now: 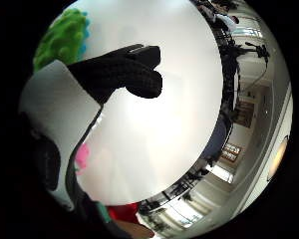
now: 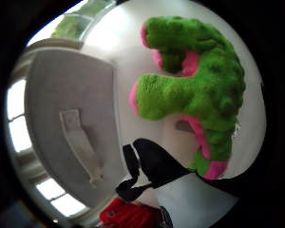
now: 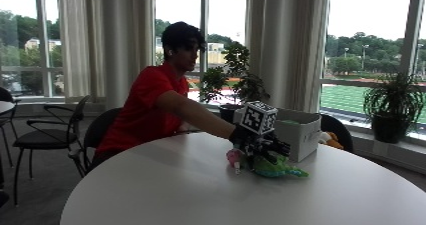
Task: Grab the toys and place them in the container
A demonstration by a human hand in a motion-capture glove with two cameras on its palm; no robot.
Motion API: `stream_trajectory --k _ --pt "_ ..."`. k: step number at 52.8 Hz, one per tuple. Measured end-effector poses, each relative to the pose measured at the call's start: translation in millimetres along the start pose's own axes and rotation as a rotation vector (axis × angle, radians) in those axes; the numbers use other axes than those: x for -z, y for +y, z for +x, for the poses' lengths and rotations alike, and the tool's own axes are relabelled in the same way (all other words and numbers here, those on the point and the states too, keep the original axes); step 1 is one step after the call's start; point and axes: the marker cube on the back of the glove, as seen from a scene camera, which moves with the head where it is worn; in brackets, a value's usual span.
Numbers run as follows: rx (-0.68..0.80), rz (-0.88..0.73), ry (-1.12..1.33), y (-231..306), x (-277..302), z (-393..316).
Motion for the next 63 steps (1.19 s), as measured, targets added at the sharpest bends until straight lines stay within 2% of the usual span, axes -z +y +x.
stream_trajectory --k 4,9,17,31,38,44,52,63 --pt "0.006 -0.045 0.025 -16 -11 -4" --pt "0.017 -0.181 0.088 -27 -26 -13" --pt "0.02 -0.345 0.152 -27 -18 -20" --pt "-0.023 -0.417 0.261 -13 -15 -35" --pt "-0.014 -0.231 0.242 -4 -18 -37" --pt "0.001 0.024 0.156 20 -28 -25" --pt "0.001 0.107 0.129 49 -18 -20" --pt "-0.03 0.262 0.13 93 51 11"
